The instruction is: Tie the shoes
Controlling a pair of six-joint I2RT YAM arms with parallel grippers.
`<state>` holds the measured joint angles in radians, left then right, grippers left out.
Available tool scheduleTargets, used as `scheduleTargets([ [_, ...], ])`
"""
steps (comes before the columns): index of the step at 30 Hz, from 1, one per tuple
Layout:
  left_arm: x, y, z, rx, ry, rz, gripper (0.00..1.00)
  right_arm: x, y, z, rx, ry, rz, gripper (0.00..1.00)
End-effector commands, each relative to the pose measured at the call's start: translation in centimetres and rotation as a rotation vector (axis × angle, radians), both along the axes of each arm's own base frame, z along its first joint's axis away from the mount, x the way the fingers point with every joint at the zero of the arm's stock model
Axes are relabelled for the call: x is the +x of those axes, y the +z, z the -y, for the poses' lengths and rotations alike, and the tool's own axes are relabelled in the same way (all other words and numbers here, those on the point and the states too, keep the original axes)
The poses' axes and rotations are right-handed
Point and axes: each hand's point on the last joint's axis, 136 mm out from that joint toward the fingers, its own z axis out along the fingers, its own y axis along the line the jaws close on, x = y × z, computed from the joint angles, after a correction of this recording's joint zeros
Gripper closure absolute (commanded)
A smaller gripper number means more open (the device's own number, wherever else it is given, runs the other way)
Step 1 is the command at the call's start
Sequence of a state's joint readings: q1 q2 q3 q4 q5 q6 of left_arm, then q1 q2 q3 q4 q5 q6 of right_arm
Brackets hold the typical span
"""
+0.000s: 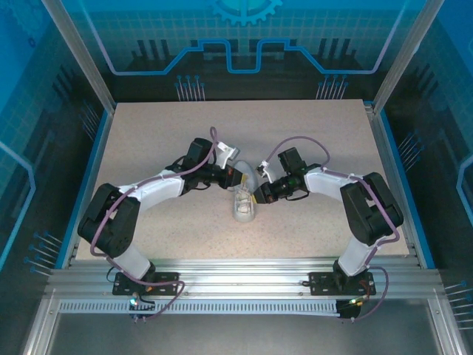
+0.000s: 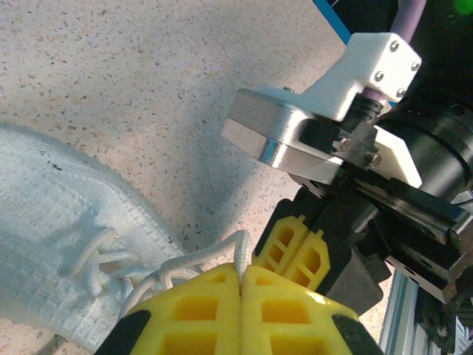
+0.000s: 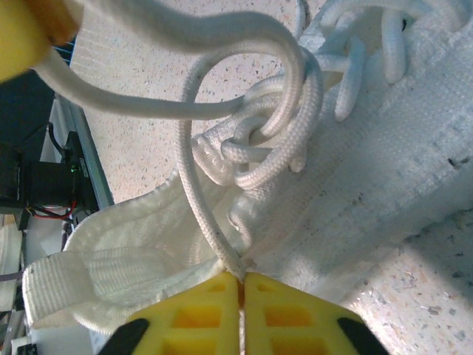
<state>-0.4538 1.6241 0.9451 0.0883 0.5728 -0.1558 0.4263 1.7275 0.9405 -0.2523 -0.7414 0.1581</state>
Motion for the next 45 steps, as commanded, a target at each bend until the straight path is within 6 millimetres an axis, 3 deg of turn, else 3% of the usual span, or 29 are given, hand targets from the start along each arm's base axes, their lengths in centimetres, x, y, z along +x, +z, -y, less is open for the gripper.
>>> scheduleTargets([
  [1,-0.3,1.4,0.1,-0.036,-0.018,0.028,1.00,-0.1,1.6,-0.3,0.007,0.015,0.034,0.99],
  [13,-0.4,1.4,0.0,-0.039,-0.023,0.025,1.00,1.5,3.9,1.2,-0.048,-0.103,0.177,1.00],
  [24,-0.5,1.1,0.1,-0.058,-0.015,0.023,1.00,3.1,3.5,-1.6,0.089,-0.189,-0.007,0.99],
  [33,-0.6,1.1,0.1,-0.060,-0.018,0.024,1.00,4.1,3.0,-2.8,0.156,-0.223,-0.081,0.98],
  [36,-0.5,1.0,0.2,-0.062,-0.018,0.022,1.00,4.2,2.7,-2.8,0.156,-0.235,-0.099,0.93],
  [40,-0.6,1.0,0.2,-0.062,-0.018,0.022,1.00,4.1,1.7,-2.5,0.122,-0.257,-0.117,0.80],
  [45,-0.6,0.9,0.2,-0.061,-0.020,0.021,1.00,4.2,0.9,-2.0,0.082,-0.282,-0.121,0.77],
])
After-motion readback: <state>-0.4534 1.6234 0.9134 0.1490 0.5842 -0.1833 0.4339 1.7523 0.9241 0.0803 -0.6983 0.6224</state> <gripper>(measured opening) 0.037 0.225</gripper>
